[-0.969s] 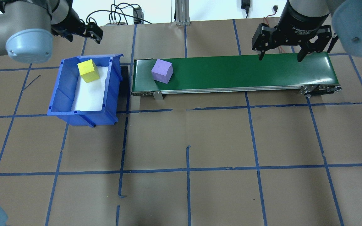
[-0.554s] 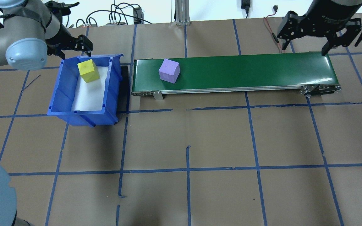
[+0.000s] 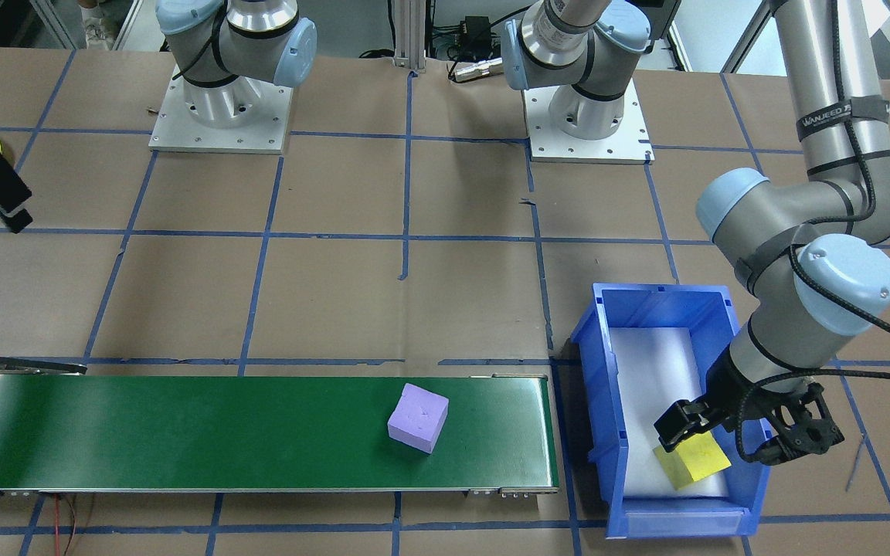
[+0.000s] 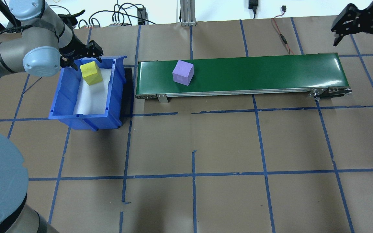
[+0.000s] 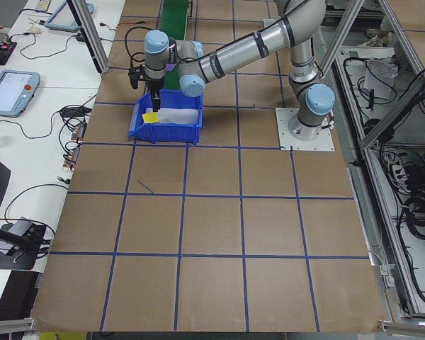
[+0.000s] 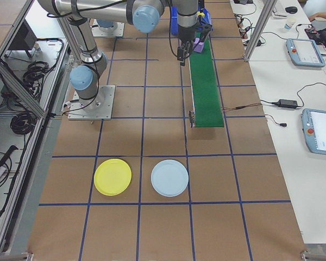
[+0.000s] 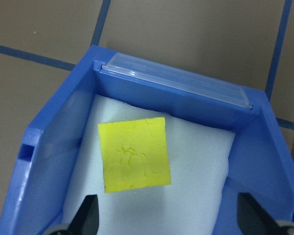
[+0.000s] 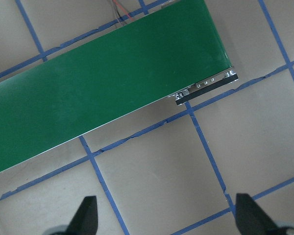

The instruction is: Move block left to right into plate

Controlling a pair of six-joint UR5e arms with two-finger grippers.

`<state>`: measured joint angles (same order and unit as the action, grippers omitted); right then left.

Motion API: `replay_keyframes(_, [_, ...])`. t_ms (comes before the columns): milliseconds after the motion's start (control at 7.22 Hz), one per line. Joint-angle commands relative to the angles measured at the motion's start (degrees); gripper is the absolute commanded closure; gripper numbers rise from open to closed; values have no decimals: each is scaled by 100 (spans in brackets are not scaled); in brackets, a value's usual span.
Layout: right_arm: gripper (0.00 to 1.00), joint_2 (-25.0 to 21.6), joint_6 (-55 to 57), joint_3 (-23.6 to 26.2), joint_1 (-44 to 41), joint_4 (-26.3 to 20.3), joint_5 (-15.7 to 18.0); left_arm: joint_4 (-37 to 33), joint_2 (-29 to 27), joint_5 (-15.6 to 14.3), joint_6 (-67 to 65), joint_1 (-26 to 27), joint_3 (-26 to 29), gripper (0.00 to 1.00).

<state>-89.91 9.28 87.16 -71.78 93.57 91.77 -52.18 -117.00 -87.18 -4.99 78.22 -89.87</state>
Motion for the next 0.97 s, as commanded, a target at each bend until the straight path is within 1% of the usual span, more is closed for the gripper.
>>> replay_keyframes(0, [0,0,-14,-6,279,29,16,138,-200,-218,-19,0,-47,0])
replay_keyframes(277, [0,-18,-31,-14,445,21,16,138,-297,-264,-11,0,-83,0])
replay_keyframes(415, [0,-79,-388,-6,437,30,86,138,-315,-403,-20,0,-92,0])
replay_keyframes(554, [0,8,-644,64,437,38,95,138,-332,-405,-20,0,-92,0])
replay_keyframes(692, [0,95,-647,204,429,56,113,147,-376,-405,-20,0,-92,1])
replay_keyframes(831, [0,375,-655,301,437,91,635,147,-385,-405,-20,0,-92,9])
